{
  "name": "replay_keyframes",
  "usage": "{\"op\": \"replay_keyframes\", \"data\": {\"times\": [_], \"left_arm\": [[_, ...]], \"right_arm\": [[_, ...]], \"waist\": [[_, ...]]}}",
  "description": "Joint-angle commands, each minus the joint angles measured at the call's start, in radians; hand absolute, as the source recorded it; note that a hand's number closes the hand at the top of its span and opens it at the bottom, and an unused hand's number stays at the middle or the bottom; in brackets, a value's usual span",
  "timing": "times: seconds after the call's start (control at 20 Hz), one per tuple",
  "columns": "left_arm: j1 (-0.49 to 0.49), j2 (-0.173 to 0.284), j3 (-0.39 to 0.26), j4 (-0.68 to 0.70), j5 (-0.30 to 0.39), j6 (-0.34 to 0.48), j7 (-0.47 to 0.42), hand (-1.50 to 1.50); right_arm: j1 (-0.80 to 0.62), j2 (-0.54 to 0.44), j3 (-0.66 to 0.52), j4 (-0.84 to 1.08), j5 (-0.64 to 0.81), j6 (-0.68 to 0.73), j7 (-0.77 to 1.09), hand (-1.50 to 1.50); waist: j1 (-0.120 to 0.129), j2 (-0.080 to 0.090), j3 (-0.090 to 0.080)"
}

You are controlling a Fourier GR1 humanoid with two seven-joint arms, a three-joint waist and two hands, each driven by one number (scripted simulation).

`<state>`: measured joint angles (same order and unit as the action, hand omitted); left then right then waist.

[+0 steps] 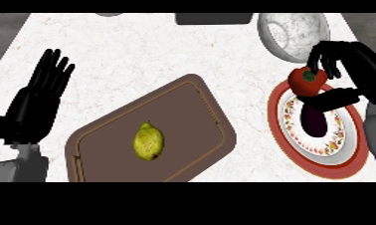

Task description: Pick the bell pepper from the plate and place it in the bowl

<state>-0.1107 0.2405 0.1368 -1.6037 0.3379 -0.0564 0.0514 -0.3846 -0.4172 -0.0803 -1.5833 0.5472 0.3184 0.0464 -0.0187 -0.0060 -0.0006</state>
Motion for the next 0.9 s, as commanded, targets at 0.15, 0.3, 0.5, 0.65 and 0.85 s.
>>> {"op": "replay_keyframes", "data": {"times": [0.15, 0.3, 0.5, 0.65, 0.85], "left_arm": [[0.017, 0.004, 0.015, -0.004, 0.003, -0.015, -0.009, 0.00], [0.019, -0.005, -0.009, -0.095, -0.001, 0.016, 0.072, 0.00], [0.044, -0.009, 0.002, -0.001, -0.015, -0.050, -0.044, 0.00], [0.017, -0.019, -0.022, -0.066, -0.012, -0.011, 0.041, 0.00], [-0.039, -0.029, -0.021, -0.013, -0.024, -0.002, 0.035, 0.00]], "right_arm": [[-0.007, -0.068, -0.212, -0.122, -0.070, -0.004, 0.155, 1.50], [-0.017, -0.106, -0.273, -0.103, -0.101, 0.030, 0.197, 1.50], [-0.138, -0.129, -0.320, 0.070, -0.114, -0.010, 0.202, 1.50], [-0.218, -0.194, -0.388, 0.301, -0.124, -0.053, 0.084, 1.50], [-0.324, -0.178, -0.359, 0.553, -0.060, -0.188, -0.033, 1.50]], "waist": [[0.012, 0.003, 0.000], [0.018, 0.003, 0.001], [0.026, 0.007, 0.000], [0.036, 0.009, 0.001], [0.042, 0.012, 0.002]]}}
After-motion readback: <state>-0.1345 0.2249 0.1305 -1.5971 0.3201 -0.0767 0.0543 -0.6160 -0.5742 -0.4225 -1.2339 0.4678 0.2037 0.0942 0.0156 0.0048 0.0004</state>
